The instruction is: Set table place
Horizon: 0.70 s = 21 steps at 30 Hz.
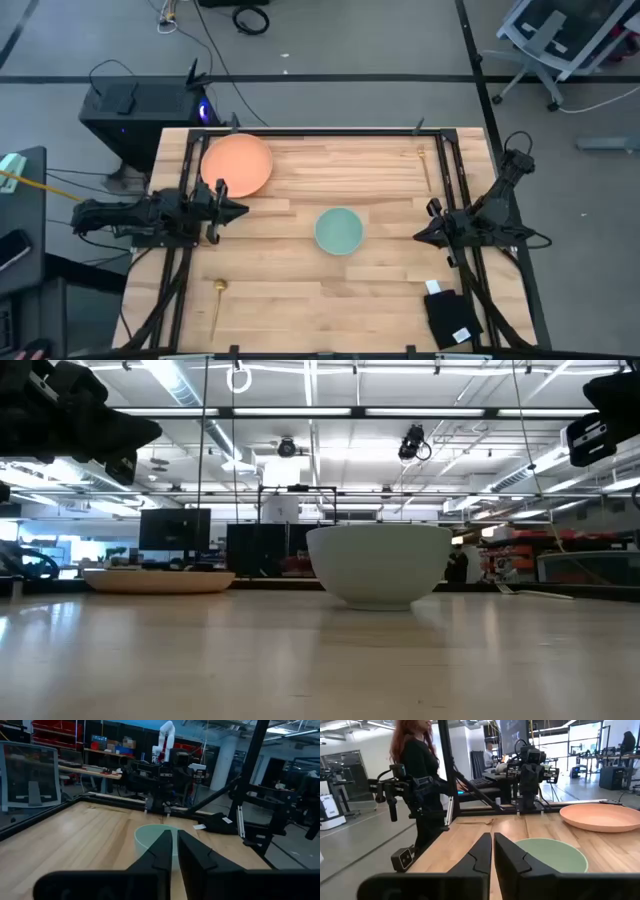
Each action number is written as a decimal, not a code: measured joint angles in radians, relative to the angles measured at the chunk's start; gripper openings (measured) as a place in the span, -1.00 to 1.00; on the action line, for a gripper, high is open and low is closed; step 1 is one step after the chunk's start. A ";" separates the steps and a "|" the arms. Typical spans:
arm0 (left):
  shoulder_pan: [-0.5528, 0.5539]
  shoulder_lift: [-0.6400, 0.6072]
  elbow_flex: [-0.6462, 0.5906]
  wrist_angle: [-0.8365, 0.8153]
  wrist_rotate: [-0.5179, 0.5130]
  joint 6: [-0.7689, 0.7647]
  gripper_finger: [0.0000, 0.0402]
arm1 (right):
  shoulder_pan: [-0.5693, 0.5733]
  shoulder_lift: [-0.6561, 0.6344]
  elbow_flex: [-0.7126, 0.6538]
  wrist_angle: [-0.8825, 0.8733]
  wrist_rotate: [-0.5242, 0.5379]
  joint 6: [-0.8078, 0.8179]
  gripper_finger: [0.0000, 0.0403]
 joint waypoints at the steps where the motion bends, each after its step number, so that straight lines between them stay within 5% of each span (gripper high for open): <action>1: 0.000 0.000 0.000 0.000 0.000 0.000 -0.82 | 0.000 0.000 0.000 0.000 0.000 0.000 -0.87; 21: 0.000 0.000 0.000 0.000 0.000 0.001 -0.82 | 0.000 0.000 0.000 0.000 0.000 0.000 -0.87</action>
